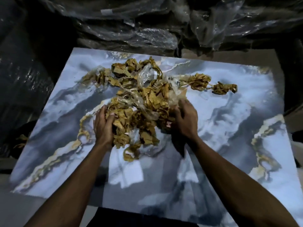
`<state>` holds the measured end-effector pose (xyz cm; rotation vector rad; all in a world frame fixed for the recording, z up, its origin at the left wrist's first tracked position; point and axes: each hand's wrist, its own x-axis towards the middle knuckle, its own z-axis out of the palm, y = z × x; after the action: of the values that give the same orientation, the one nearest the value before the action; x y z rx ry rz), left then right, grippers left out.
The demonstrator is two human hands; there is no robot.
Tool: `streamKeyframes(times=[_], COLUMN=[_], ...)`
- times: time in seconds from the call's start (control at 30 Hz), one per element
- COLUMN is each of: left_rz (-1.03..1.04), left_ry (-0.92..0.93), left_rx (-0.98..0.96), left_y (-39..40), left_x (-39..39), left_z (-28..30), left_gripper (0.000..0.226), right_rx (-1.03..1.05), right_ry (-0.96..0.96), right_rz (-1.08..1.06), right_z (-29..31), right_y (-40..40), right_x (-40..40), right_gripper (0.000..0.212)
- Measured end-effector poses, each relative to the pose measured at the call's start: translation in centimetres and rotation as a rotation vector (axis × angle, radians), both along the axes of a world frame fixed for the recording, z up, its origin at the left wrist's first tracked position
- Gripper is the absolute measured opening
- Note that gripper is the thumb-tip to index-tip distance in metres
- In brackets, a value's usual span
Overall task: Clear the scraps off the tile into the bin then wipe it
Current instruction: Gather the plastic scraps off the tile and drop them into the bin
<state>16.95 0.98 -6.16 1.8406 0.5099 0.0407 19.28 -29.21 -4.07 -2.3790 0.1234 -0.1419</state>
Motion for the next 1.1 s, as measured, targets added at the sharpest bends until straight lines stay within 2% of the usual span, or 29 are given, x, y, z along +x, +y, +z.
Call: streamKeyframes(times=[0.07,0.13,0.2,0.27,0.33,0.43,0.57,0.8,0.97,1.1], left_rz=[-0.018,-0.052,-0.05,-0.037,-0.017,0.011,0.005,-0.006,-0.014,-0.013], left_ry=[0.027,0.047,0.046,0.036,0.031,0.034,0.03,0.021,0.027,0.019], left_rx=[-0.036,-0.055,-0.074,-0.057,-0.048,-0.046,-0.004,0.021,0.012,-0.009], left_y=[0.7,1.3,1.7,1.7,1.6,1.4,1.3,1.1,0.9,0.1], left_x=[0.3,0.6,0.7,0.7,0.8,0.8,0.7,0.6,0.4,0.5], left_z=[-0.9,-1.2,-1.5,-1.8,-2.0,-1.8,-1.6,-1.1,-0.5,0.3], left_gripper=[0.054,0.049,0.049,0.05,0.052,0.052,0.052,0.059,0.065,0.069], right_rx=[0.011,0.083,0.211,0.233,0.106,0.063,0.078,-0.008,-0.136,-0.168], right_ry=[-0.08,-0.11,-0.15,-0.215,-0.21,-0.079,0.07,0.107,0.116,0.08], right_rz=[0.002,-0.098,-0.226,-0.352,-0.452,-0.528,-0.375,0.044,0.305,0.333], right_z=[0.0,0.9,2.0,3.1,3.7,3.4,2.4,1.9,1.6,0.9], right_y=[-0.6,-2.3,-4.6,-7.2,-9.6,-12.3,-13.3,-11.0,-8.4,-6.9], right_x=[-0.3,0.6,2.3,4.3,6.0,8.1,10.3,14.1,14.6,12.4], right_gripper=[0.054,0.055,0.04,0.031,0.045,0.055,0.064,0.077,0.071,0.066])
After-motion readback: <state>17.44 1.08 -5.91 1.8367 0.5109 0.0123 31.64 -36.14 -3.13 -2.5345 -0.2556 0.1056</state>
